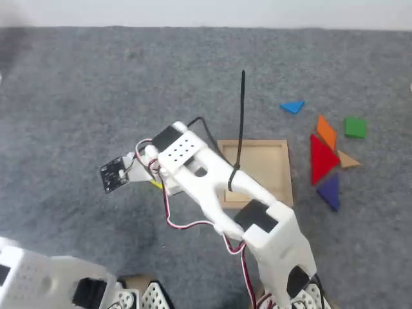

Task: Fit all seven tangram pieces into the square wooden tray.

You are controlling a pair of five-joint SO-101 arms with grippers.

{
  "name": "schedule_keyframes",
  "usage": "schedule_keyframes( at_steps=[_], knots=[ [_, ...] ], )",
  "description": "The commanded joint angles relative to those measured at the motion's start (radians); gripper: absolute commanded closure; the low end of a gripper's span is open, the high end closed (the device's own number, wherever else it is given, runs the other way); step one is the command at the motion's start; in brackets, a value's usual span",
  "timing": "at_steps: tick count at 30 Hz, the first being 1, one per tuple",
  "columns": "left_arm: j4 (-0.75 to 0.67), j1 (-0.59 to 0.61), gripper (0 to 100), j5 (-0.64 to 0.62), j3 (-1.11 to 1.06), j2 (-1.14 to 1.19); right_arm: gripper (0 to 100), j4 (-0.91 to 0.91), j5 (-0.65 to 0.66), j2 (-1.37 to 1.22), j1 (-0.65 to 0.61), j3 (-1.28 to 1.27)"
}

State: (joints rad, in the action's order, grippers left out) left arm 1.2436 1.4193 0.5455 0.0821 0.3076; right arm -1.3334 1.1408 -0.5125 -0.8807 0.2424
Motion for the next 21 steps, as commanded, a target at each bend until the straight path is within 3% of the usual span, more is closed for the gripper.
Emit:
schedule_keyframes(
  at_steps=[1,21],
  knots=[
    [0.012,-0.034,68,0.012,0.056,-0.020,66.7,-0.022,-0.020,0.008,-0.038,0.048],
    [-0.015,-0.066,68,0.012,0.054,-0.044,67.8,0.016,-0.064,-0.179,-0.056,0.137]
  ],
)
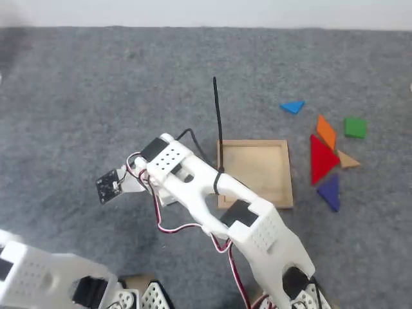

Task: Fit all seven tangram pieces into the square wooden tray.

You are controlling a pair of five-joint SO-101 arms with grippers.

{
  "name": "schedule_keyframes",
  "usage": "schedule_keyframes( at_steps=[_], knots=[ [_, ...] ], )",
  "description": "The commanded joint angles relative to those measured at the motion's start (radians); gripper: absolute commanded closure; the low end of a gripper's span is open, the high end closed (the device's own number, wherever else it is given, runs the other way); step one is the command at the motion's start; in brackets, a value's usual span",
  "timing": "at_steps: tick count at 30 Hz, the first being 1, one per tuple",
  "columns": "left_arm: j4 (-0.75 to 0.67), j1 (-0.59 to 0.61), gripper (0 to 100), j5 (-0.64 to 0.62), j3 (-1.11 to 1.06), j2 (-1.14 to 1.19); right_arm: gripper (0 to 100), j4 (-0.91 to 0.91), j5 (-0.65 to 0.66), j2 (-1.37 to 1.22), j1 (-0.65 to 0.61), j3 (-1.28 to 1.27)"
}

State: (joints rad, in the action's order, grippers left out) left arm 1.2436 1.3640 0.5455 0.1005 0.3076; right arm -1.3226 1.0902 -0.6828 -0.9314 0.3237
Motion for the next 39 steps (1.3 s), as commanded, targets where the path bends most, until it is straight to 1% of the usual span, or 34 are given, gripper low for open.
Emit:
schedule_keyframes(
  at_steps=[1,2,4,5,9,10,14,18,21,24,31,34,39],
  knots=[
    [-0.015,-0.011,68,0.012,0.036,-0.044,67.8,0.005,-0.012,-0.016,-0.005,0.058],
    [-0.015,-0.011,68,0.012,0.036,-0.044,67.9,0.004,-0.011,-0.022,-0.005,0.058],
    [-0.015,-0.009,68,0.012,0.036,-0.046,71.8,0.004,-0.009,-0.035,-0.005,0.058],
    [-0.015,-0.008,68,0.012,0.036,-0.048,75.5,0.004,-0.011,-0.038,-0.005,0.058],
    [-0.015,-0.005,68,0.012,0.036,-0.051,95.4,-0.002,-0.012,-0.035,-0.005,0.058],
    [-0.015,-0.005,68,0.012,0.036,-0.051,98.3,-0.012,-0.012,-0.033,-0.005,0.058],
    [-0.014,-0.005,68,0.012,0.036,-0.051,98.0,-0.025,-0.017,-0.036,-0.005,0.058],
    [-0.009,-0.011,68,0.012,0.036,-0.051,98.6,-0.027,-0.075,-0.022,0.005,0.074],
    [-0.008,-0.011,68,0.012,0.036,-0.052,98.6,-0.061,-0.176,0.012,0.038,0.132],
    [0.006,-0.012,68,0.012,0.038,-0.052,98.6,-0.156,-0.273,0.054,0.074,0.227],
    [0.014,-0.046,68,0.011,0.038,-0.052,98.6,-0.360,-0.400,0.151,0.142,0.439],
    [0.052,-0.069,68,0.011,0.039,-0.052,98.6,-0.456,-0.454,0.180,0.166,0.516],
    [0.110,-0.144,68,0.011,0.042,-0.054,98.7,-0.475,-0.606,0.259,0.239,0.512]
  ],
)
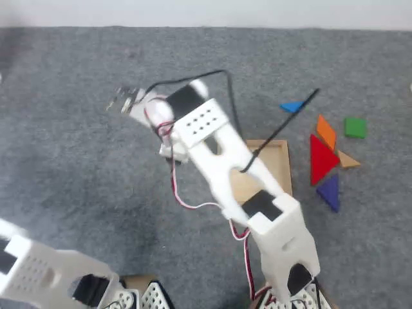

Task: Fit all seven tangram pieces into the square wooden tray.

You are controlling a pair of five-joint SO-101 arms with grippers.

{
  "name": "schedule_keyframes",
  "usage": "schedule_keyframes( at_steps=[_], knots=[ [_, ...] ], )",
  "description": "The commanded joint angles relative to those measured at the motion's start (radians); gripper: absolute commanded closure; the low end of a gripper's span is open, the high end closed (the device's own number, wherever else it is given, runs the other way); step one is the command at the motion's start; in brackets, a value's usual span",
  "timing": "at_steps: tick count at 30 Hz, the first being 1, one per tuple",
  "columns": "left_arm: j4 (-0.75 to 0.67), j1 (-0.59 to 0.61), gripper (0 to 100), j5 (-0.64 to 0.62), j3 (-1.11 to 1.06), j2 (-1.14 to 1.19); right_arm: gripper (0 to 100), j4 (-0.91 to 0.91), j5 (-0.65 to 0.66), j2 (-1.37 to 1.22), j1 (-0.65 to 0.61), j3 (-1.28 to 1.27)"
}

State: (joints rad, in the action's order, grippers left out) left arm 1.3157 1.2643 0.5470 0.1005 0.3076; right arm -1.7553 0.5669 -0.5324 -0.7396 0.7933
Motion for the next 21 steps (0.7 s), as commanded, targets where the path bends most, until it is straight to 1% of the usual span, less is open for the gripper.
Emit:
schedule_keyframes(
  at_steps=[1,5,7,9,11,13,15,18,21],
  knots=[
    [0.054,-0.064,68,0.009,0.042,-0.054,98.7,-0.044,-0.107,0.131,0.058,0.020],
    [0.095,-0.129,68,0.005,0.030,-0.118,98.7,-0.045,-0.178,0.257,0.065,-0.103],
    [0.106,-0.161,68,-0.005,0.012,-0.183,98.7,-0.045,-0.204,0.328,0.064,-0.158],
    [0.104,-0.196,68,-0.043,-0.028,-0.255,98.7,-0.045,-0.233,0.386,0.067,-0.195],
    [0.104,-0.230,68,-0.051,-0.076,-0.330,98.7,-0.045,-0.239,0.437,0.073,-0.230],
    [0.104,-0.261,68,-0.051,-0.139,-0.400,98.7,-0.044,-0.216,0.484,0.113,-0.295],
    [0.092,-0.278,68,-0.051,-0.200,-0.463,98.7,-0.041,-0.201,0.521,0.188,-0.374],
    [0.015,-0.281,68,-0.051,-0.306,-0.546,98.7,-0.013,-0.198,0.539,0.315,-0.502],
    [-0.020,-0.302,68,-0.051,-0.386,-0.601,98.7,0.053,-0.173,0.549,0.354,-0.675]
  ],
)
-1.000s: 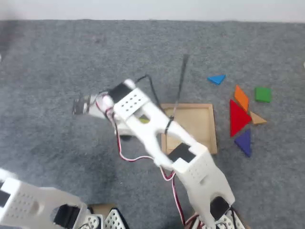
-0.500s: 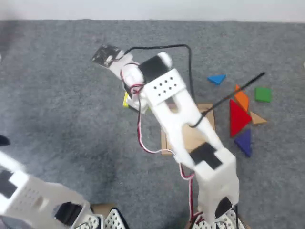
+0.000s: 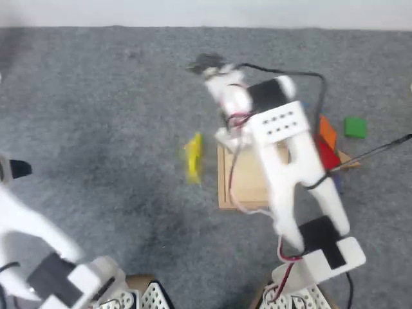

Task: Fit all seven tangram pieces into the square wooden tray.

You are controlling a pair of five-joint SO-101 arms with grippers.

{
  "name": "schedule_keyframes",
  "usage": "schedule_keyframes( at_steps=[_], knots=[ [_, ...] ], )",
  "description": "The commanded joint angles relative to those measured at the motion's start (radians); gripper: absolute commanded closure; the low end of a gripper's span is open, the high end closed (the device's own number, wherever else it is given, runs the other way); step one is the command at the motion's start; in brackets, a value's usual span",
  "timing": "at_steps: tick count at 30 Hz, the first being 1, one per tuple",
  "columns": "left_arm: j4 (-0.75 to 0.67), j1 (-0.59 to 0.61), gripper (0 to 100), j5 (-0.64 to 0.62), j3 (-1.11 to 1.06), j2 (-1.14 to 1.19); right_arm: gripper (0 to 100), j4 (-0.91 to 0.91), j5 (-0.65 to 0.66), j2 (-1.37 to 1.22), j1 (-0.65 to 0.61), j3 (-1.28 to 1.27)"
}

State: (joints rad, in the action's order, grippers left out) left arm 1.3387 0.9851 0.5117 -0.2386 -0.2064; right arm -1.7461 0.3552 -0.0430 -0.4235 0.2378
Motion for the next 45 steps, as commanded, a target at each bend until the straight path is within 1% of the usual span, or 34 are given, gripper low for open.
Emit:
schedule_keyframes(
  at_steps=[1,4,7,8,10,12,13,14,15,16,18,19,20,22,25,28,31,35,37,40,43,45],
  knots=[
    [-0.046,-0.032,68,-0.015,-0.061,-0.100,98.7,0.062,0.040,0.059,0.038,-0.172],
    [-0.051,-0.040,68,-0.015,-0.067,-0.109,98.7,0.140,0.041,0.061,0.019,-0.259],
    [-0.080,-0.038,68,-0.020,-0.054,-0.080,98.0,0.239,0.025,0.058,-0.030,-0.252],
    [-0.083,-0.037,68,-0.021,-0.048,-0.060,97.0,0.274,-0.005,0.048,-0.058,-0.241],
    [-0.083,-0.035,68,-0.023,-0.022,0.003,90.9,0.349,-0.066,0.033,-0.105,-0.224],
    [-0.080,-0.034,68,-0.023,0.019,0.081,82.0,0.438,-0.057,-0.001,-0.151,-0.190],
    [-0.078,-0.032,68,-0.023,0.042,0.118,77.5,0.475,-0.021,-0.027,-0.168,-0.164],
    [-0.078,-0.029,68,-0.021,0.064,0.150,73.4,0.496,0.046,-0.062,-0.179,-0.127],
    [-0.078,-0.015,68,-0.020,0.082,0.175,70.5,0.492,0.146,-0.102,-0.186,-0.083],
    [-0.078,-0.005,68,-0.018,0.104,0.201,68.9,0.460,0.292,-0.145,-0.185,-0.032],
    [-0.083,0.025,68,-0.017,0.140,0.232,70.0,0.349,0.629,-0.237,-0.170,0.072],
    [-0.084,0.038,68,-0.015,0.154,0.241,71.6,0.305,0.732,-0.285,-0.162,0.127],
    [-0.084,0.046,68,-0.005,0.162,0.245,73.1,0.271,0.776,-0.335,-0.163,0.195],
    [-0.084,0.052,68,0.009,0.163,0.249,74.2,0.216,0.833,-0.446,-0.186,0.328],
    [-0.087,0.055,68,0.011,0.163,0.250,70.8,0.131,0.887,-0.622,-0.226,0.514],
    [-0.109,0.078,68,0.011,0.163,0.253,67.8,0.079,0.934,-0.789,-0.229,0.709],
    [-0.112,0.091,68,0.011,0.163,0.255,67.4,0.015,0.988,-0.938,-0.229,0.902],
    [-0.112,0.092,68,0.011,0.163,0.255,67.4,-0.045,1.045,-1.099,-0.220,1.086],
    [-0.112,0.091,68,0.011,0.163,0.253,67.4,-0.045,1.057,-1.139,-0.203,1.132],
    [-0.112,0.091,68,0.011,0.163,0.252,67.6,-0.051,1.094,-1.144,-0.191,1.115],
    [-0.112,0.094,68,0.011,0.163,0.249,67.7,-0.051,1.102,-1.102,-0.186,1.048],
    [-0.112,0.094,68,0.011,0.163,0.247,67.8,-0.054,1.168,-1.052,-0.171,0.964]
  ],
)
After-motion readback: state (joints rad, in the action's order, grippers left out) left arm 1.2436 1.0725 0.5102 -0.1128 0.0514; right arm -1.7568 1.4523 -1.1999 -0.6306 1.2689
